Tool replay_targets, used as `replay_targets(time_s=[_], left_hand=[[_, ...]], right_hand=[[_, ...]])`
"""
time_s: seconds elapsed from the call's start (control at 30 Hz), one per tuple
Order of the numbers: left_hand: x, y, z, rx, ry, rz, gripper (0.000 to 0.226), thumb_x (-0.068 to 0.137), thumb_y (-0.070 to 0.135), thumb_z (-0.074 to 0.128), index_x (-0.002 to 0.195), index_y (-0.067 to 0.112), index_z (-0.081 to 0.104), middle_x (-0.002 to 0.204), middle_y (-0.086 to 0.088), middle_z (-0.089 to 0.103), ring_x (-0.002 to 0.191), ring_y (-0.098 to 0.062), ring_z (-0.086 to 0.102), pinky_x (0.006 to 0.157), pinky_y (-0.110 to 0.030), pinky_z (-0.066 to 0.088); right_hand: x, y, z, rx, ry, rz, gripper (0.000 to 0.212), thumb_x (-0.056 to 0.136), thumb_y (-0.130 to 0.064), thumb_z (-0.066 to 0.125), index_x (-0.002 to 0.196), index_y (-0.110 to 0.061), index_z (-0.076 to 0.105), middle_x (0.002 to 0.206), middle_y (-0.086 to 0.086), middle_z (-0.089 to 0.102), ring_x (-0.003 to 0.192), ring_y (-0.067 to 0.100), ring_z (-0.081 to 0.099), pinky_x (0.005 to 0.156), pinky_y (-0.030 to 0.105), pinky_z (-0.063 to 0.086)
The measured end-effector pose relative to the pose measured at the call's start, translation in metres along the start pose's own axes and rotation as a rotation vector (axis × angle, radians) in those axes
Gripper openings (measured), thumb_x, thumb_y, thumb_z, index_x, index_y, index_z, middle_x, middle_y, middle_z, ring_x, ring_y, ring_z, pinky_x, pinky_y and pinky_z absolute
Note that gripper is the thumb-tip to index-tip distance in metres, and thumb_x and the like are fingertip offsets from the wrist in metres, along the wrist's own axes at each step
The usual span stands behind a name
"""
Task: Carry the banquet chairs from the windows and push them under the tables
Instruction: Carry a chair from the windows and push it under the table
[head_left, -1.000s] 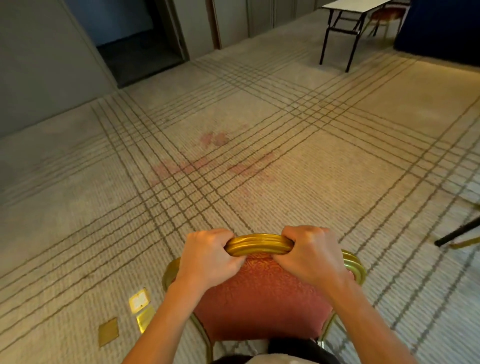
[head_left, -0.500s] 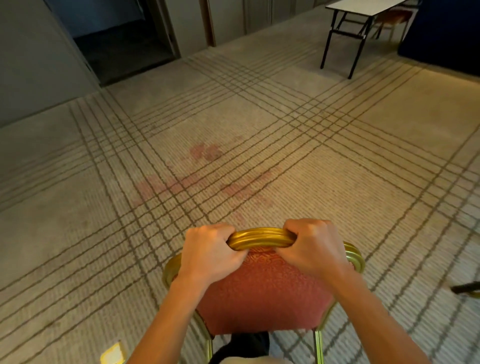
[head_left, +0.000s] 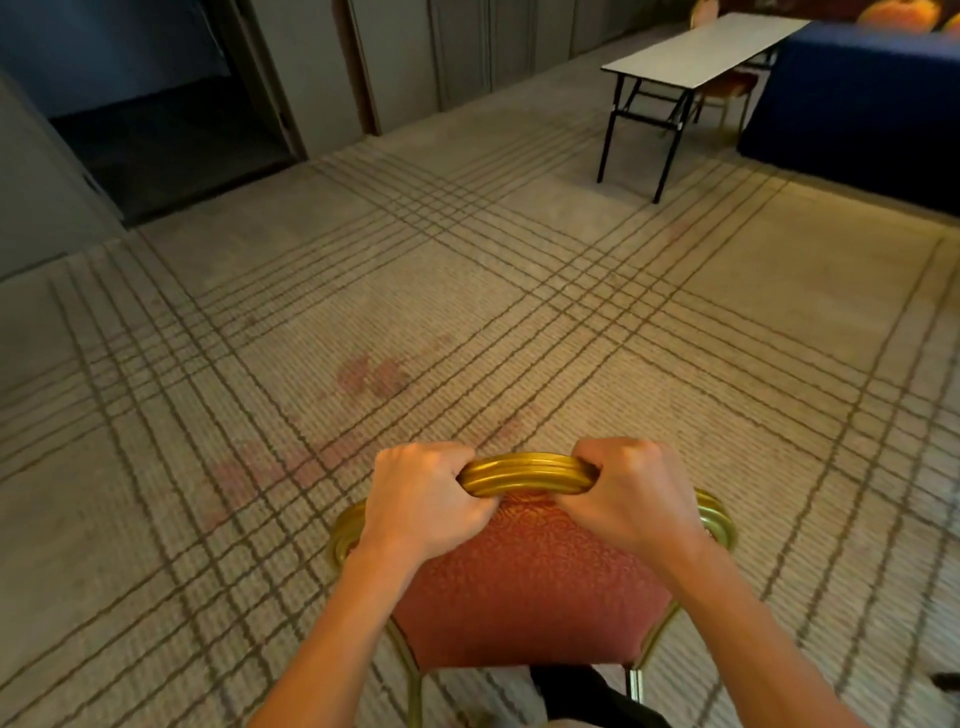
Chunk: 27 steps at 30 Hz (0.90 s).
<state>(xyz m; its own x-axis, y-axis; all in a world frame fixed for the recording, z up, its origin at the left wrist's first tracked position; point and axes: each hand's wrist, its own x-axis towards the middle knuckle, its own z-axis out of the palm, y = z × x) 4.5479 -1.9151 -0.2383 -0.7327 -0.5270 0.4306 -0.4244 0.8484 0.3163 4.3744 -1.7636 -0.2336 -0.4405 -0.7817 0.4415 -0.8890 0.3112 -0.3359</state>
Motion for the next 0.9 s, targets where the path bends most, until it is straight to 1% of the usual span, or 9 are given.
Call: replay_targets(time_s=[0.13,0.2,0.3,0.37,0.47,0.57,0.67,0.83,0.9], left_hand=[[0.078,-0.026,0.035,0.025,0.002,0.011,0.044,0.072,0.050,0.068,0.052,0.029,0.035,0.050,0.011,0.042,0.050,-0.013,0.054,0.049,-0.029,0.040],[0.114,-0.038,0.053,0.028,-0.023,-0.001,0.043,0.070,0.049,0.069,0.052,0.028,0.036,0.050,0.008,0.046,0.051,-0.014,0.055,0.049,-0.030,0.041],[0.179,-0.061,0.078,0.066,-0.027,-0.022,0.042,0.067,0.049,0.070,0.053,0.027,0.038,0.052,0.005,0.054,0.052,-0.015,0.058,0.049,-0.031,0.044],[0.219,-0.072,0.088,0.090,-0.004,-0.029,0.040,0.067,0.051,0.068,0.052,0.022,0.045,0.052,0.005,0.055,0.053,-0.015,0.059,0.048,-0.031,0.044],[0.279,-0.092,0.102,0.073,0.003,-0.067,0.038,0.066,0.050,0.065,0.051,0.023,0.043,0.051,0.006,0.053,0.053,-0.016,0.059,0.049,-0.031,0.044],[0.321,-0.117,0.114,0.083,0.006,-0.084,0.039,0.067,0.052,0.064,0.053,0.018,0.051,0.051,0.006,0.054,0.053,-0.015,0.059,0.050,-0.032,0.046],[0.367,-0.147,0.138,0.091,0.002,-0.098,0.038,0.066,0.052,0.065,0.053,0.018,0.055,0.052,0.007,0.056,0.054,-0.014,0.060,0.051,-0.030,0.045],[0.452,-0.201,0.174,0.060,0.015,-0.098,0.041,0.065,0.050,0.068,0.051,0.021,0.043,0.050,0.006,0.052,0.052,-0.015,0.057,0.051,-0.030,0.043],[0.495,-0.225,0.186,0.052,-0.004,-0.089,0.039,0.065,0.049,0.069,0.051,0.022,0.045,0.050,0.006,0.053,0.052,-0.017,0.057,0.051,-0.030,0.043]], right_hand=[[0.070,0.041,0.036,-0.033,0.008,-0.020,0.044,0.069,-0.046,0.073,0.056,-0.029,0.035,0.048,-0.006,0.053,0.044,0.022,0.054,0.049,0.027,0.036],[0.106,0.061,0.055,-0.035,-0.023,-0.014,0.044,0.067,-0.046,0.077,0.054,-0.024,0.041,0.049,-0.004,0.056,0.046,0.024,0.057,0.048,0.028,0.039],[0.172,0.094,0.077,-0.063,-0.034,-0.015,0.039,0.071,-0.055,0.063,0.057,-0.021,0.051,0.052,-0.004,0.059,0.050,0.023,0.060,0.050,0.031,0.045],[0.214,0.109,0.086,-0.027,-0.013,-0.043,0.040,0.072,-0.056,0.057,0.056,-0.021,0.049,0.050,-0.004,0.058,0.048,0.023,0.059,0.049,0.030,0.044],[0.278,0.131,0.099,-0.014,-0.005,-0.067,0.039,0.072,-0.056,0.057,0.056,-0.026,0.037,0.049,-0.002,0.057,0.048,0.026,0.059,0.049,0.030,0.043],[0.328,0.142,0.116,-0.014,-0.057,-0.076,0.037,0.072,-0.057,0.056,0.058,-0.024,0.045,0.053,-0.002,0.061,0.053,0.026,0.061,0.051,0.032,0.046],[0.380,0.158,0.143,0.000,-0.047,-0.088,0.036,0.072,-0.055,0.053,0.057,-0.025,0.041,0.050,-0.002,0.058,0.049,0.026,0.058,0.050,0.031,0.043],[0.472,0.183,0.192,-0.016,-0.049,-0.089,0.036,0.071,-0.051,0.057,0.055,-0.024,0.039,0.046,-0.002,0.054,0.045,0.025,0.055,0.048,0.030,0.041],[0.515,0.193,0.210,-0.057,-0.054,-0.061,0.036,0.069,-0.051,0.058,0.055,-0.023,0.041,0.047,-0.001,0.054,0.047,0.026,0.055,0.049,0.030,0.040]])
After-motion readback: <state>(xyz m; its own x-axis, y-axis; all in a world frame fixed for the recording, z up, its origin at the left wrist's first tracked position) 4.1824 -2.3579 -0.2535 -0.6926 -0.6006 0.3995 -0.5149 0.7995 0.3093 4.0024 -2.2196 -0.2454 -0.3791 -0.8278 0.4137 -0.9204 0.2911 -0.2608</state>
